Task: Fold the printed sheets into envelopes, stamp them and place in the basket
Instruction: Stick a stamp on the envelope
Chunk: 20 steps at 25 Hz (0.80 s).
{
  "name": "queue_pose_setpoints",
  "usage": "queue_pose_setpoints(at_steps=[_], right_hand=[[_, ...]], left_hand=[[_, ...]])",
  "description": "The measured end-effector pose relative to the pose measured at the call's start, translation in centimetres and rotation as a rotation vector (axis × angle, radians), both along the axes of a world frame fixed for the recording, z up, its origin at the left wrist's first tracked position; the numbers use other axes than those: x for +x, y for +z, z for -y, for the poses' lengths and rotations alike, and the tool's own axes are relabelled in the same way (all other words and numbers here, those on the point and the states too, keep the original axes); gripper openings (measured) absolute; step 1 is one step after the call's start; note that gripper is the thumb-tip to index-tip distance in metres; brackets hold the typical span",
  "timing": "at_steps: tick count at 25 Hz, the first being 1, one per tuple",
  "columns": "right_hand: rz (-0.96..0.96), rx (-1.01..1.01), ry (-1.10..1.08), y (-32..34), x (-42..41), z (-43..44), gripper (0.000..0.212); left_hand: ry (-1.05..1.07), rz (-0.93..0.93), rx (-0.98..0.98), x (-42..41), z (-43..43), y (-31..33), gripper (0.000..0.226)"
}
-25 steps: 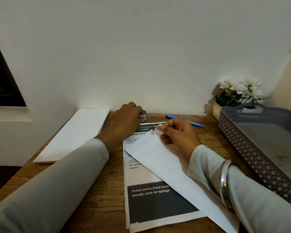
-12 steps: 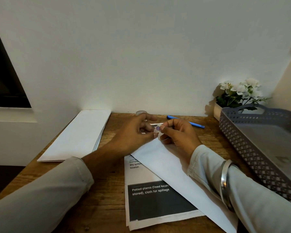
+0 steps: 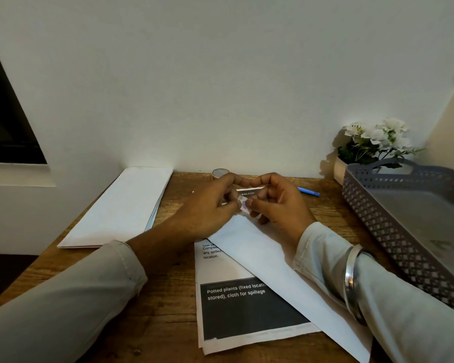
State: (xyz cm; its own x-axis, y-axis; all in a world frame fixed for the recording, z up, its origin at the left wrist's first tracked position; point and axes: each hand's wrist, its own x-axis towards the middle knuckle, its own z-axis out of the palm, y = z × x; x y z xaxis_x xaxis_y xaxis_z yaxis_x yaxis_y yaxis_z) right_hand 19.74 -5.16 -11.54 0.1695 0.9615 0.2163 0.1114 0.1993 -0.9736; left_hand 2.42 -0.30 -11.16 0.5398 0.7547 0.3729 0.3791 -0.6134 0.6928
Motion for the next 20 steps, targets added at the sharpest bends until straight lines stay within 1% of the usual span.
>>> queue_pose_setpoints(at_steps=[2,4,7,10,13,16,20], right_hand=[[0.006,-0.025,-0.013,0.1,-0.2,0.1,0.030],[-0.025,-0.062,-0.055,0.2,-0.1,-0.1,0.028],[-0.057,-0.156,-0.120,0.2,0.0,-0.1,0.027],[-0.071,-0.208,-0.132,0.3,-0.1,-0.1,0.025],[-0.057,-0.223,-0.145,0.5,-0.2,-0.2,0.022],[-0.034,-0.228,-0.170,0.4,-0.3,-0.3,0.020],[-0.012,-0.229,-0.170,0.3,-0.4,-0.4,0.020]], left_hand=[[0.021,-0.020,0.049,-0.2,-0.2,0.0,0.034],[0.056,-0.088,0.058,-0.5,-0.6,0.0,0.034],[0.112,-0.233,0.003,-0.8,-1.2,-0.2,0.046],[0.131,-0.192,-0.097,-0.9,-1.5,-0.2,0.044],[0.099,-0.141,-0.170,-0.7,-1.4,-0.2,0.041],[0.073,-0.107,-0.185,-0.2,-1.3,-0.4,0.046],[0.095,-0.065,-0.149,0.2,-1.4,-0.7,0.040]])
